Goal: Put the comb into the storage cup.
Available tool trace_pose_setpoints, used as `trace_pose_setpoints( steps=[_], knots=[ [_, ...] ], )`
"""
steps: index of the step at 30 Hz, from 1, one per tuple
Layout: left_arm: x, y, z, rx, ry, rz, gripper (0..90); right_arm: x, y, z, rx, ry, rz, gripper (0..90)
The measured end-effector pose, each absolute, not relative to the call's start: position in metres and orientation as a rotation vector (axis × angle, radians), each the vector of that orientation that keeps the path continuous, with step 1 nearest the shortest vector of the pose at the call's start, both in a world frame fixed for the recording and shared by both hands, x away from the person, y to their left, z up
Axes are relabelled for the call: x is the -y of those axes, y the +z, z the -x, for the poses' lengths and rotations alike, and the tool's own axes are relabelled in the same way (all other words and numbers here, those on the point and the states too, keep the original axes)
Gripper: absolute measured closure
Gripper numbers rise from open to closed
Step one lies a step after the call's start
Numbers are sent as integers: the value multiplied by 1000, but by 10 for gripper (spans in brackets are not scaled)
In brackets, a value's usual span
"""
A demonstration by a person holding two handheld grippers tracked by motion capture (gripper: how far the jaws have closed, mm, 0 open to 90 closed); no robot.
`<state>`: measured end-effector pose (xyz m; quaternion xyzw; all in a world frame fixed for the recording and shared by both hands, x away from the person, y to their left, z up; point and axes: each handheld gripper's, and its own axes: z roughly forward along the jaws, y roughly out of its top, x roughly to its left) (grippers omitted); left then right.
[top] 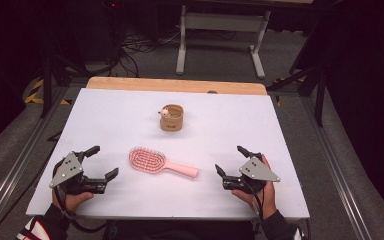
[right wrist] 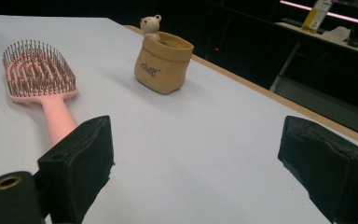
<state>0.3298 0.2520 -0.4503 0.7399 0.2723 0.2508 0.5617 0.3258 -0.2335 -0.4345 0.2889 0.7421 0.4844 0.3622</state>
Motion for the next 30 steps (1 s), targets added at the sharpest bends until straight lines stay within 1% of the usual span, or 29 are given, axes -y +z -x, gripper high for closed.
trace_pose_setpoints(
  steps=[8, 18, 24, 30],
  knots=[
    [-251, -454, -329, -641, 587, -1760, 65, 235, -435, -334, -1937, 1250, -787, 89],
    [-251, -454, -330, -627, 565, -1775, 66, 226, -425, -344, -2017, 1247, -775, 112],
    [-250, -456, -330, -626, 566, -1787, 65, 220, -418, -352, -2078, 1211, -768, 111],
    [-247, -456, -330, -621, 561, -1799, 68, 217, -421, -351, -2088, 1210, -756, 101]
  ],
)
